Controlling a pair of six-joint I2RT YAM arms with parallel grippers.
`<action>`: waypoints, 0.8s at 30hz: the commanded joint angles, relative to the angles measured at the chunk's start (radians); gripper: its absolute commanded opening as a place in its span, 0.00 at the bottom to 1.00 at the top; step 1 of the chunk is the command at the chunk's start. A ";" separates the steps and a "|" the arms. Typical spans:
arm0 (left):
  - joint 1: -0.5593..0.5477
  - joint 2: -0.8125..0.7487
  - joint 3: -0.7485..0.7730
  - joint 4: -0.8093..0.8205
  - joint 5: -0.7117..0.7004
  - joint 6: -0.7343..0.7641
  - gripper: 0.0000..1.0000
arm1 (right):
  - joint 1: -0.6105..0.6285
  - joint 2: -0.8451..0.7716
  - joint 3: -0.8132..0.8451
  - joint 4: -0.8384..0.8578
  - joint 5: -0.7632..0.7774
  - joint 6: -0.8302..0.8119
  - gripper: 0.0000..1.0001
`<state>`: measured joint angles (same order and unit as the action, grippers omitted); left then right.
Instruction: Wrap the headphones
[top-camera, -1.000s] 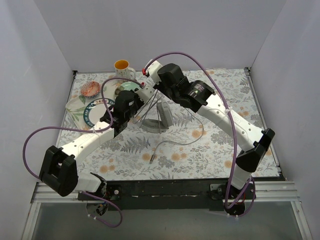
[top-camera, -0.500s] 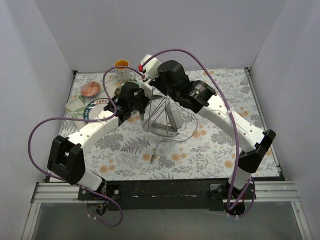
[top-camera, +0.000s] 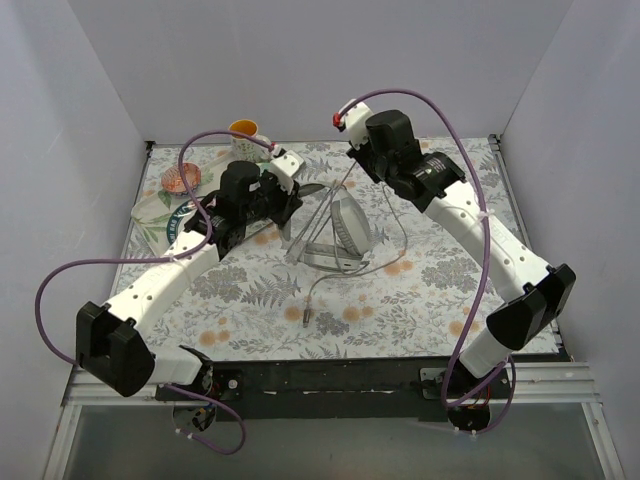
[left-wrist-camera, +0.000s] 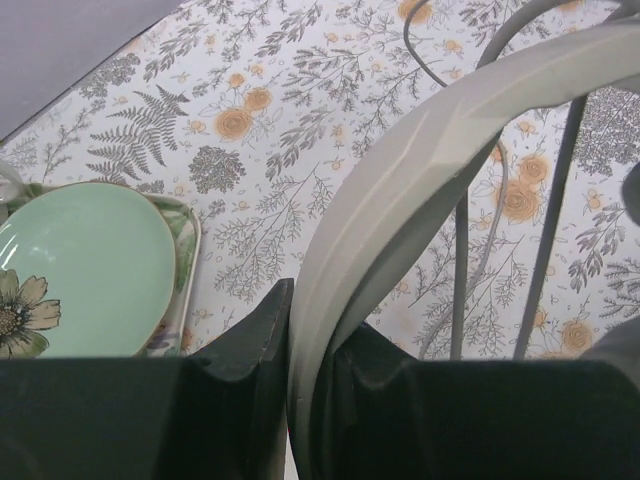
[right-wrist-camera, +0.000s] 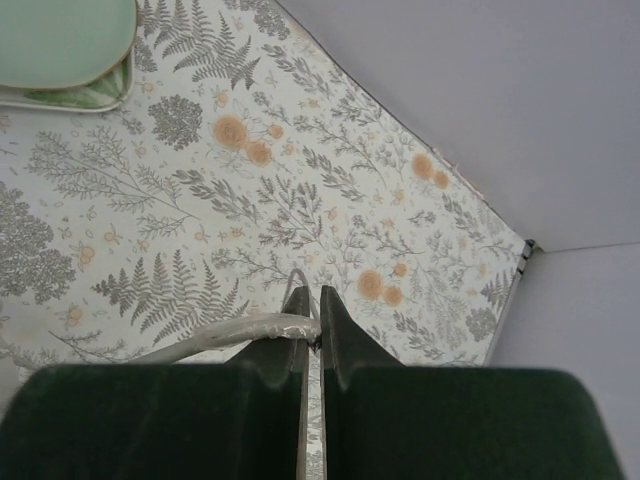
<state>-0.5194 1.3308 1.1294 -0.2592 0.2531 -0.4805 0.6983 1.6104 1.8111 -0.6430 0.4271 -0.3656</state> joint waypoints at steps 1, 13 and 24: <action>-0.004 -0.054 0.016 -0.185 0.132 0.043 0.04 | -0.138 -0.106 -0.045 0.218 -0.005 0.077 0.01; 0.012 -0.050 0.351 -0.299 0.292 -0.200 0.04 | -0.191 -0.148 -0.318 0.478 -0.691 0.108 0.22; 0.012 -0.004 0.690 -0.373 0.138 -0.328 0.04 | -0.187 -0.106 -0.590 1.038 -0.903 0.436 0.51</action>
<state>-0.5041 1.3365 1.7180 -0.6296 0.4187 -0.7158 0.5102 1.4807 1.2583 0.1032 -0.4026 -0.0776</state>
